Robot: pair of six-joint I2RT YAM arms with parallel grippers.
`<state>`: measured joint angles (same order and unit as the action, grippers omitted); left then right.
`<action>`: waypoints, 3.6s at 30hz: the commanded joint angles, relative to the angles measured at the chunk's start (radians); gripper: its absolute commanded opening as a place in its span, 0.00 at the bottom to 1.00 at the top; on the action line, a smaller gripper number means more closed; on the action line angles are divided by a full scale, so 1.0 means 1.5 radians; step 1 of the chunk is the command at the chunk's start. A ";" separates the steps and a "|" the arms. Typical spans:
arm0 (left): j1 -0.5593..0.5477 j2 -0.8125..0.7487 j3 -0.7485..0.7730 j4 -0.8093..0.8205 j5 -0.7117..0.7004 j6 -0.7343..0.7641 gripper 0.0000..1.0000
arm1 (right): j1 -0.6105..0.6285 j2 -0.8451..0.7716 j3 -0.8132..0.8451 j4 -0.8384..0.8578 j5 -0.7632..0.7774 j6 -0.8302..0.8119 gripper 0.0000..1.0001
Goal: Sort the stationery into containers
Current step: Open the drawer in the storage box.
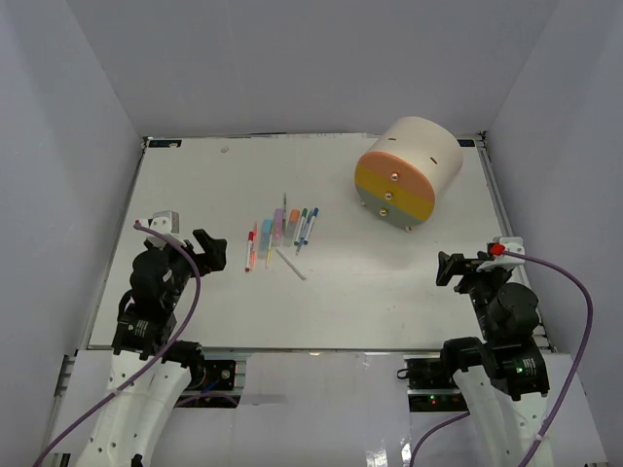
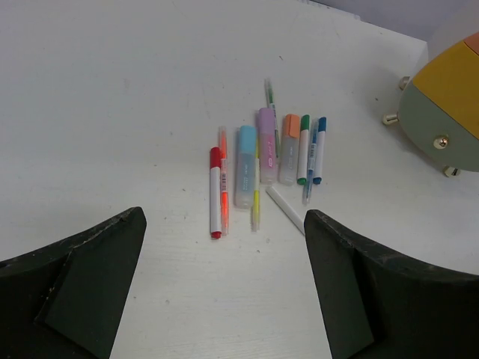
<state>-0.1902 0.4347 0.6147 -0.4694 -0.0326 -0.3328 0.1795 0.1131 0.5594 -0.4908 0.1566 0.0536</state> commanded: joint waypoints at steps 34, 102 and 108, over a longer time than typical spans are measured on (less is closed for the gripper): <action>-0.003 0.002 -0.010 0.013 0.008 0.004 0.98 | 0.004 0.252 0.074 0.059 0.066 0.093 0.91; -0.462 1.195 0.526 0.784 -0.077 0.122 0.77 | 0.003 0.379 0.191 0.209 -0.204 0.138 0.91; -0.463 1.216 0.539 0.799 -0.087 0.131 0.74 | 0.003 0.376 0.184 0.210 -0.210 0.133 0.91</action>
<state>-0.8856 2.2684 1.3811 0.6880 -0.1493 -0.1535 0.1799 0.6868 0.8524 -0.2283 -0.1413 0.2726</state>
